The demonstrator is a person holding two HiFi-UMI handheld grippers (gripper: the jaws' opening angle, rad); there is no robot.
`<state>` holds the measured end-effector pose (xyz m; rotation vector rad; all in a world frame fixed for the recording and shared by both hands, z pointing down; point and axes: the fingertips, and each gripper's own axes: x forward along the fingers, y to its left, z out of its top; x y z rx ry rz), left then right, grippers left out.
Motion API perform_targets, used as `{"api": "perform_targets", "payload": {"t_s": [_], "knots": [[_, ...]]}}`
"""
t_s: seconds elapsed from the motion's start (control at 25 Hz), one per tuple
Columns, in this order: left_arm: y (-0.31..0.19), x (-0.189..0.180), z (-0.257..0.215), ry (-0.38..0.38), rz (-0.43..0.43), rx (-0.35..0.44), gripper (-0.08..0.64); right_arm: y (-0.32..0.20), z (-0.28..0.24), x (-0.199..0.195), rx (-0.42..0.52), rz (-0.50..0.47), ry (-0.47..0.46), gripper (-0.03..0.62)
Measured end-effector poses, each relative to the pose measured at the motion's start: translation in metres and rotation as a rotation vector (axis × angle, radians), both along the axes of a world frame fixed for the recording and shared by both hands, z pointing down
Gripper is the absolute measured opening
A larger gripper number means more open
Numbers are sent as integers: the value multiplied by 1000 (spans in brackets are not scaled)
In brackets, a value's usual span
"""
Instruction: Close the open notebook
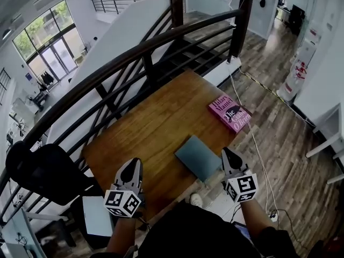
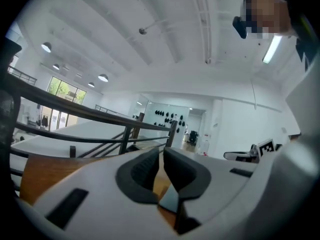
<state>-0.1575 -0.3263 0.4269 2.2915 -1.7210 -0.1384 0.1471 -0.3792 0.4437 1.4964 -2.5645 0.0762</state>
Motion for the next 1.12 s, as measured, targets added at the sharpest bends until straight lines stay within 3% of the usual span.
{"api": "perform_targets", "payload": {"t_s": [0.2, 0.36, 0.8, 1.12], "knots": [[3, -5, -22, 14, -32, 66, 17, 4, -15, -5, 7, -41, -106, -3], [7, 3, -27, -17, -17, 82, 17, 3, -23, -4, -29, -52, -223, -6], [13, 11, -24, -7, -2, 89, 12, 7, -27, -11, -32, -108, -234, -6], [7, 23, -17, 4, 23, 78, 11, 5, -20, 4, -44, -83, -233, -6]]}}
